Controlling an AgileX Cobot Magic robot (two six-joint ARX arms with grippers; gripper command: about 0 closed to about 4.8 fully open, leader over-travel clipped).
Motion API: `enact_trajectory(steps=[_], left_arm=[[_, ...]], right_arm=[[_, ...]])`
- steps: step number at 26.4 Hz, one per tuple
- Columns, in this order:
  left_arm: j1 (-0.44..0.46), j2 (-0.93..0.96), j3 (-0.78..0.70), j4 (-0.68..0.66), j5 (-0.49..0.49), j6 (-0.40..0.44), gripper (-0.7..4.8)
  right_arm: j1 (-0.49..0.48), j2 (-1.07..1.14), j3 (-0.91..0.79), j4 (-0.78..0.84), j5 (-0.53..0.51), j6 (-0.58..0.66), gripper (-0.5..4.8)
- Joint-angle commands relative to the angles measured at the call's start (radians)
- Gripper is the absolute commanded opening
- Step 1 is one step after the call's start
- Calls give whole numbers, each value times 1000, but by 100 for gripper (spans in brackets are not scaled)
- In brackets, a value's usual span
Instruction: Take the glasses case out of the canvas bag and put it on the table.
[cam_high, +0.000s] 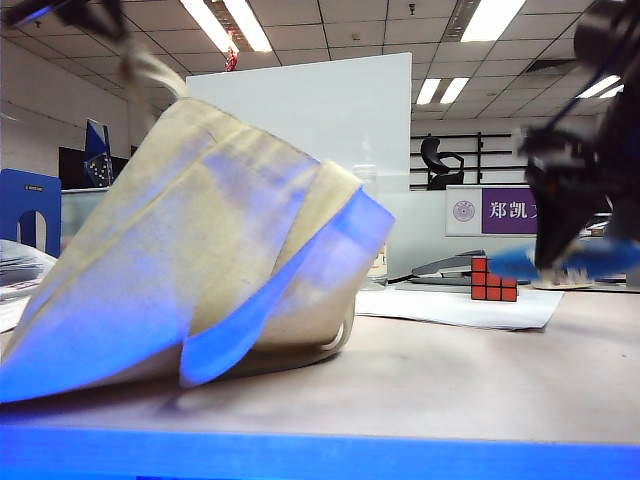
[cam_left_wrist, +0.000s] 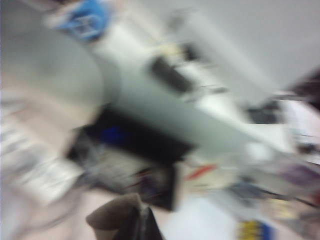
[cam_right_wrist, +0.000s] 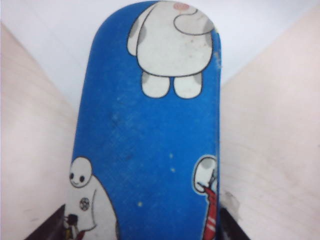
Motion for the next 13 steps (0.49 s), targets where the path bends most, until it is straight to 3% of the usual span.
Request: enact_trajectory(steps=[1,5,6,8,10,11,13], left_arm=[[-25,-7,4,153,157,35,-6],[-63,-7,4,293,259,104,13],[-72,-6,4,331,258,103,73],[-94,5,5,436,251,89,295],[-120,21,5,558,239,37,451],[-129,31,5,621,240,10,479],[-143,58,14,750,235,-81,479]], right_arm=[[-19,69,2,37,-40,-5,198],[-18,125,2,55,-76,-5,231],[-18,131,2,63,-103,-5,255],[-17,133,2,84,-153,-5,337],[-18,127,3,100,-193,2,414],[-18,124,10,100,-215,17,432],[-17,113,27,86,-273,64,434]])
